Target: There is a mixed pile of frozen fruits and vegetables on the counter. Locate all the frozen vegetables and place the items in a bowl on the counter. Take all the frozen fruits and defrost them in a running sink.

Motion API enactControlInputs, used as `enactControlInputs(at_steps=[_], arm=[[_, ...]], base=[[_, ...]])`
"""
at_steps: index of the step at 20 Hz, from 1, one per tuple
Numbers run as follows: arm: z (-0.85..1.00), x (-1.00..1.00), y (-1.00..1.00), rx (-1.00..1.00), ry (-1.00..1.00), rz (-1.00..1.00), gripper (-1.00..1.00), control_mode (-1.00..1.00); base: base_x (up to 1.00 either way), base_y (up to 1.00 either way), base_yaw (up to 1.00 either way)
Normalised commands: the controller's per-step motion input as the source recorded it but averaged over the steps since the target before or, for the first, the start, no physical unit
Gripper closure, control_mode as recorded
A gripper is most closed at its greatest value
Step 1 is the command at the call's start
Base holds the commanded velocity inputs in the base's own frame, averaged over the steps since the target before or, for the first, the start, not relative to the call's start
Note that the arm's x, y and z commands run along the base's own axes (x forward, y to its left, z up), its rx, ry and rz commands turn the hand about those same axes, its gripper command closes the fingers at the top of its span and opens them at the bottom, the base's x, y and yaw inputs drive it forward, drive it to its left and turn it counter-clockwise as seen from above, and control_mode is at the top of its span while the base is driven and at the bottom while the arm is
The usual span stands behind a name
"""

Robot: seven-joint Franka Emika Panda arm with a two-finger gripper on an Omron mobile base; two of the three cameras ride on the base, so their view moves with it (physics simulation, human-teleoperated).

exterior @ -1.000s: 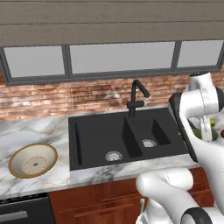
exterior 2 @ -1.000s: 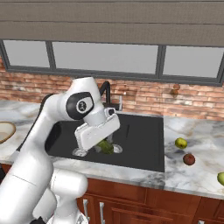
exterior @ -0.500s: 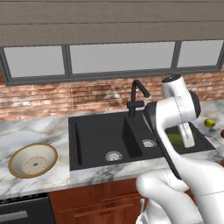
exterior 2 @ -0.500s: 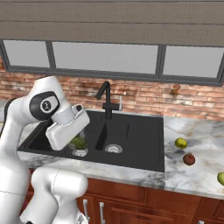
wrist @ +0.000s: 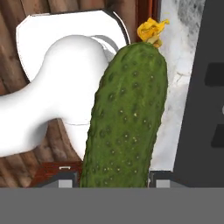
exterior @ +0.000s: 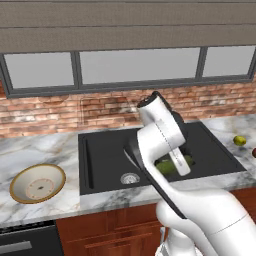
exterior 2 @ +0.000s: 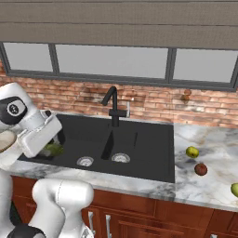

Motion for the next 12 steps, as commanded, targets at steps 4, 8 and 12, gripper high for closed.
enactControlInputs(at_steps=[4, 8, 12], arm=[[0.0, 0.28, 0.74, -0.02, 0.07, 0.19, 1.0, -1.0], [0.03, 0.24, 0.76, -0.02, 0.09, 0.18, 1.0, -1.0], [0.0, 0.31, 0.69, 0.0, 0.09, 0.18, 1.0, -1.0]], base=[[0.0, 0.0, 0.0], [0.0, 0.0, 0.0], [0.0, 0.0, 0.0]])
